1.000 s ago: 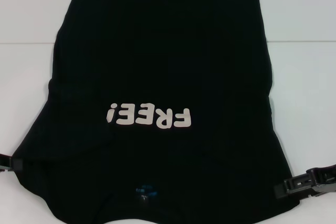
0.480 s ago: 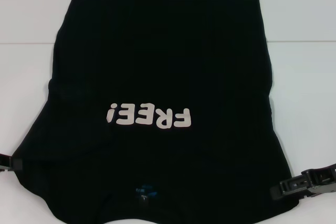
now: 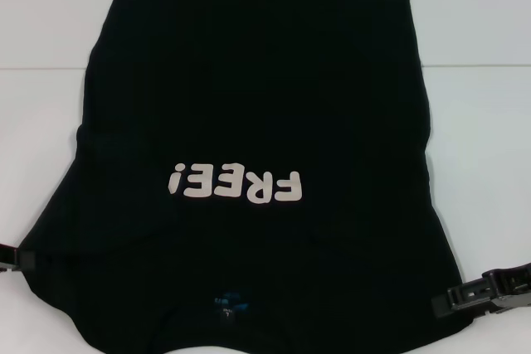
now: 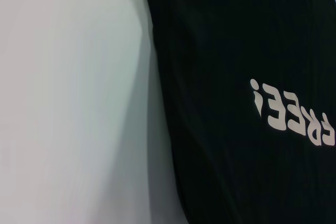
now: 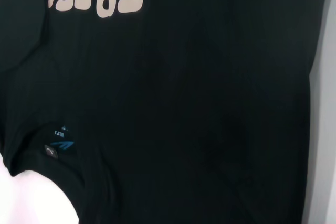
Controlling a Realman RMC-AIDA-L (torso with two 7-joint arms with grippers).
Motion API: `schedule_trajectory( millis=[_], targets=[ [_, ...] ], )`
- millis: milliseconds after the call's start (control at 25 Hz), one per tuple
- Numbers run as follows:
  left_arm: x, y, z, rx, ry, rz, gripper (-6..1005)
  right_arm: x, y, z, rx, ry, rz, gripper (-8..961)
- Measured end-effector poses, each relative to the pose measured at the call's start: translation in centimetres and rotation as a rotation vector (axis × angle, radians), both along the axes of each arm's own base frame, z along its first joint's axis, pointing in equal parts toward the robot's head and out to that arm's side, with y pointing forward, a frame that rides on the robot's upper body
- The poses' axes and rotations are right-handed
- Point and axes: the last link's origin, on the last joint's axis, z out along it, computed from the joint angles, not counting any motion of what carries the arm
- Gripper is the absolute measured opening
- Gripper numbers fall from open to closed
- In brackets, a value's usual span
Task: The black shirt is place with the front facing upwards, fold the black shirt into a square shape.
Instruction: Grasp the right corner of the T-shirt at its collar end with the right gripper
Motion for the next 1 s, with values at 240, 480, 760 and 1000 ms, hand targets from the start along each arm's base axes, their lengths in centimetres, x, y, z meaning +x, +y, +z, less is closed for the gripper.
schedule_trajectory(
  millis=[240, 480, 760, 1000],
  targets=[
    [0.0, 0.0, 0.0, 0.0, 0.0, 0.001, 13, -0.3, 0.1, -0.3, -0.005, -0.001, 0.009, 869],
    [0.0, 0.0, 0.0, 0.0, 0.0, 0.0, 13, -0.7, 0.3, -0.9, -0.021, 0.004, 0.021, 868],
    [0.0, 0.0, 0.0, 0.0, 0.0, -0.001, 13, -1.1, 0.3, -1.4, -0.033, 0.019, 0.029, 868],
    [0.0, 0.0, 0.0, 0.001, -0.001, 0.0, 12, -1.6, 0.4, -1.7, -0.036, 0.039, 0.045, 869]
  ],
)
